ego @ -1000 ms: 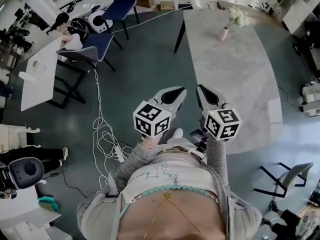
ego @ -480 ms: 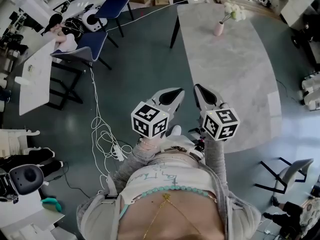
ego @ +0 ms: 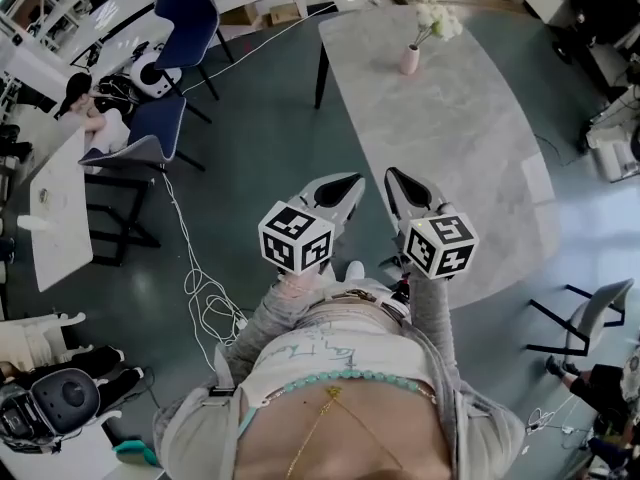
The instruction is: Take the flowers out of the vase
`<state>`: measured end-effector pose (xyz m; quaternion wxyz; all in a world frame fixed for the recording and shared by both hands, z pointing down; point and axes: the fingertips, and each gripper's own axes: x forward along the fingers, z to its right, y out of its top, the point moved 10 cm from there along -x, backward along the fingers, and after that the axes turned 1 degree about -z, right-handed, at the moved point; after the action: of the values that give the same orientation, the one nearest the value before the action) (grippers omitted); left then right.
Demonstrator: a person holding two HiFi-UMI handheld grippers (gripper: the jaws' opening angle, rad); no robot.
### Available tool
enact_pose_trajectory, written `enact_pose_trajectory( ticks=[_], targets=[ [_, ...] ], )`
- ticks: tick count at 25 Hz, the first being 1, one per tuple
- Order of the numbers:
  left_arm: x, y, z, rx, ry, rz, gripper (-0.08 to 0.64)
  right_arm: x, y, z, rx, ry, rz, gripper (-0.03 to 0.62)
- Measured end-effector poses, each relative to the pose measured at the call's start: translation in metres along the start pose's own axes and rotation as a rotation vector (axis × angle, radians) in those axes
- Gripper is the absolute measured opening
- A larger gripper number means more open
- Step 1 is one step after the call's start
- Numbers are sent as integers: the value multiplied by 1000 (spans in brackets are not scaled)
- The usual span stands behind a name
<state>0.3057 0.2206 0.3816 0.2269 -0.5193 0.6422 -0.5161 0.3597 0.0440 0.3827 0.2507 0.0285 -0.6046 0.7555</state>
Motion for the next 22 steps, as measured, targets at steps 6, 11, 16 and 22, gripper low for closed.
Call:
enact_pose_trajectory(
  ticks=[6,11,16,22],
  targets=[
    [25,23,-31,23,-79,-22,0,23,17,11,17,-78,14,26],
    [37,37,-61,32,-124,-34,0,50,27,15,26,-119,26,26],
    [47,49,-89,45,-171,-49,0,75,36,16,37,-152,46,26],
    [45,59,-120,57,-219,-72,0,97,41,5,55,-201,62,26]
  ],
)
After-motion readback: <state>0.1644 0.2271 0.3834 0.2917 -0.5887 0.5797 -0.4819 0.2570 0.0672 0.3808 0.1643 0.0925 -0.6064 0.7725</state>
